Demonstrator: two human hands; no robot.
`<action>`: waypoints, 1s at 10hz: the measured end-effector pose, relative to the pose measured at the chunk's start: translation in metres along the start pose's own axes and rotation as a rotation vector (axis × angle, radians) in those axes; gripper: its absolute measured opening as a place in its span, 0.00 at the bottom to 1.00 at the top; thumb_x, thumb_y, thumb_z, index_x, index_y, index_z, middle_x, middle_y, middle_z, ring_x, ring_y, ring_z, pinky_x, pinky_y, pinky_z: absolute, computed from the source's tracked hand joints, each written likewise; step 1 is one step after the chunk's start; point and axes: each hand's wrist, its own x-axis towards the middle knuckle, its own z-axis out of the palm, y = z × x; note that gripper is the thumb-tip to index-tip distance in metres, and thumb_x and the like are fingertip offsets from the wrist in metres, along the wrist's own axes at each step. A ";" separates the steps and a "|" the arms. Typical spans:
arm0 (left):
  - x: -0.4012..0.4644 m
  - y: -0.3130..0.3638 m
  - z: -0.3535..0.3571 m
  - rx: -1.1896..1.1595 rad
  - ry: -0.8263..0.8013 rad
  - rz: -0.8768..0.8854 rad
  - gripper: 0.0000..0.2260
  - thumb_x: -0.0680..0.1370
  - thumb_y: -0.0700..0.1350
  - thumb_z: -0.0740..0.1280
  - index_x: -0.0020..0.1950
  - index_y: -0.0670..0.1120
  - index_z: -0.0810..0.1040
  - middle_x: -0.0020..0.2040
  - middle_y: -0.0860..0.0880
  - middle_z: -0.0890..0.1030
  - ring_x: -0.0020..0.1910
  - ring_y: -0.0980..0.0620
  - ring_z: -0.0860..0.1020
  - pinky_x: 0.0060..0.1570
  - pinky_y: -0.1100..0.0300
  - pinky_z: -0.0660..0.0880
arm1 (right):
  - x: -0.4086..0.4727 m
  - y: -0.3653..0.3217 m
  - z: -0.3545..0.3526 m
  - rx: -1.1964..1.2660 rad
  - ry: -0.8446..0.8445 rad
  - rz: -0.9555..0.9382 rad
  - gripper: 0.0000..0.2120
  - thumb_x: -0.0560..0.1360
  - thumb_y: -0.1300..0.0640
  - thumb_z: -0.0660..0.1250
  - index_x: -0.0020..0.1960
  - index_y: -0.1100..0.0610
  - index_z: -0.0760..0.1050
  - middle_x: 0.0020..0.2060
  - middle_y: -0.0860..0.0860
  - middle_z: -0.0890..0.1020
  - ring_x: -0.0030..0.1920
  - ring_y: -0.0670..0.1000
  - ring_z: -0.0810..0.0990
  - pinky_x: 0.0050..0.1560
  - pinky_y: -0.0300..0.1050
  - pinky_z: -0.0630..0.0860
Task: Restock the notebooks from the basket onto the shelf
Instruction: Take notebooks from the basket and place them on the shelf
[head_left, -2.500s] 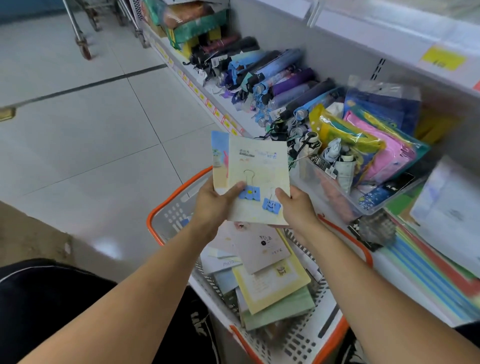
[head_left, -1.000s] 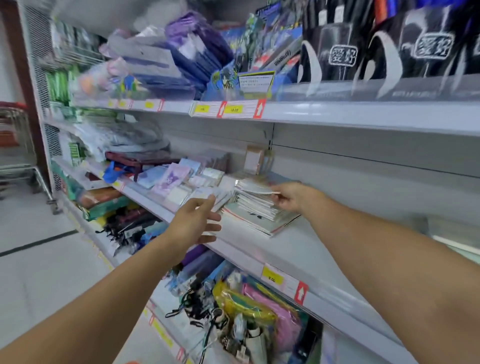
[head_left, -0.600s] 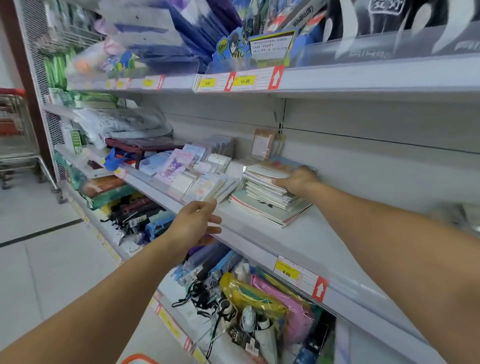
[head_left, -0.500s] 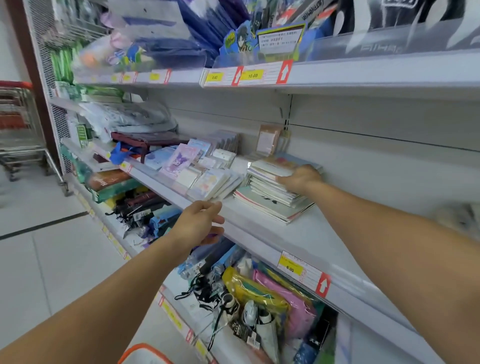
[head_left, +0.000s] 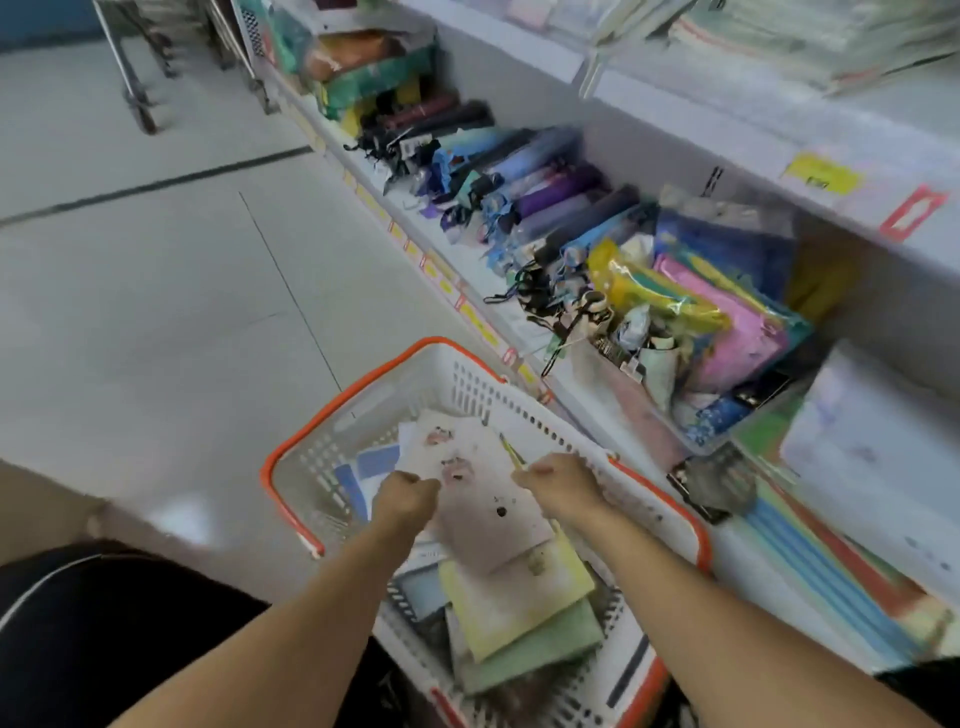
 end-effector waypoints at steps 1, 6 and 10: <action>0.004 -0.022 0.001 0.049 0.001 -0.024 0.08 0.78 0.42 0.65 0.39 0.44 0.73 0.37 0.46 0.74 0.40 0.44 0.74 0.46 0.51 0.76 | 0.003 0.049 0.031 0.021 -0.046 0.182 0.17 0.76 0.48 0.70 0.58 0.57 0.73 0.50 0.53 0.72 0.48 0.52 0.75 0.44 0.44 0.69; -0.002 -0.045 0.028 -0.049 -0.197 -0.165 0.10 0.78 0.45 0.69 0.54 0.41 0.77 0.39 0.47 0.75 0.33 0.52 0.71 0.32 0.61 0.69 | 0.029 0.079 0.057 -0.266 -0.008 0.213 0.23 0.78 0.47 0.67 0.67 0.60 0.74 0.66 0.61 0.74 0.66 0.61 0.73 0.63 0.53 0.73; -0.001 -0.026 0.008 -0.559 -0.057 0.069 0.17 0.80 0.35 0.63 0.66 0.49 0.71 0.56 0.48 0.77 0.50 0.47 0.78 0.32 0.58 0.81 | 0.014 0.019 0.031 0.572 0.062 -0.021 0.04 0.78 0.59 0.68 0.51 0.59 0.78 0.48 0.55 0.84 0.42 0.51 0.82 0.38 0.44 0.80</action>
